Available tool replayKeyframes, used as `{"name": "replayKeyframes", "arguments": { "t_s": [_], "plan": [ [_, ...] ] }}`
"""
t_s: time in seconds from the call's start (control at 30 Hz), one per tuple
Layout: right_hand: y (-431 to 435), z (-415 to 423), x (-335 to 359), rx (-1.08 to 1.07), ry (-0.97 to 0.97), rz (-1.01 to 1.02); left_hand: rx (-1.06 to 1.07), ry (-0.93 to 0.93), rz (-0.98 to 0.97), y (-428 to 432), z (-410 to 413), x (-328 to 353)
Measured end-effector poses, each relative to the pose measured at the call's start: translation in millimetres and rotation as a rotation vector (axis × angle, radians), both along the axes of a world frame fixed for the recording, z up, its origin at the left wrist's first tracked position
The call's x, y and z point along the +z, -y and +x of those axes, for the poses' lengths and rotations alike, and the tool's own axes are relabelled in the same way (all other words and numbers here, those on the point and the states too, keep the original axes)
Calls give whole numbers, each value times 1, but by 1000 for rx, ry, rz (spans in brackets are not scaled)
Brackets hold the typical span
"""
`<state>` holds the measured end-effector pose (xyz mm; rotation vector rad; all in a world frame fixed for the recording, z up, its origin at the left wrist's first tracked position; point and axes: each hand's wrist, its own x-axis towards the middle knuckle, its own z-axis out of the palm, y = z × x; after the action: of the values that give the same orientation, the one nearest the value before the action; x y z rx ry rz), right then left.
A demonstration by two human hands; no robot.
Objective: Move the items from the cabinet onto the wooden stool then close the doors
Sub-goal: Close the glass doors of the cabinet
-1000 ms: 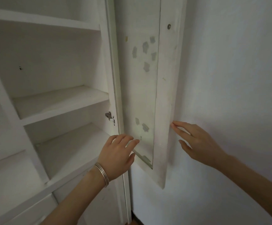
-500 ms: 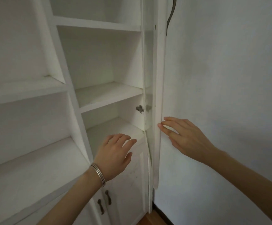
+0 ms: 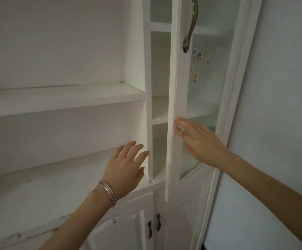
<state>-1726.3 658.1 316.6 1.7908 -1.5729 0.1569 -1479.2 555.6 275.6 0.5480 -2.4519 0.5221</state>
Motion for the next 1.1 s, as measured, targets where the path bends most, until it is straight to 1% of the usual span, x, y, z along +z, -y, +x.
{"name": "replayKeyframes", "arguments": {
  "t_s": [0.07, 0.2, 0.4, 0.6, 0.77, 0.93, 1.1],
  "plan": [
    [13, -3, 1, 9, -41, -19, 37, -5, -11, 14, 2, 6],
    [29, -19, -3, 6, -112, 30, 66, -31, -37, 36, -10, 20],
    [65, -20, -3, 10, -128, 3, 52, -78, -75, 64, -38, 36],
    [96, -25, -14, -7, -105, -16, 190, -196, -147, 95, -39, 65],
    [100, -26, -15, 13, -150, -92, 229, -176, -171, 109, -57, 75],
    [107, -30, -19, 52, -169, -155, 252, -199, -211, 113, -67, 71],
    [112, -33, -27, 44, -159, -128, 248, -195, -233, 118, -63, 73]
  ]
}}
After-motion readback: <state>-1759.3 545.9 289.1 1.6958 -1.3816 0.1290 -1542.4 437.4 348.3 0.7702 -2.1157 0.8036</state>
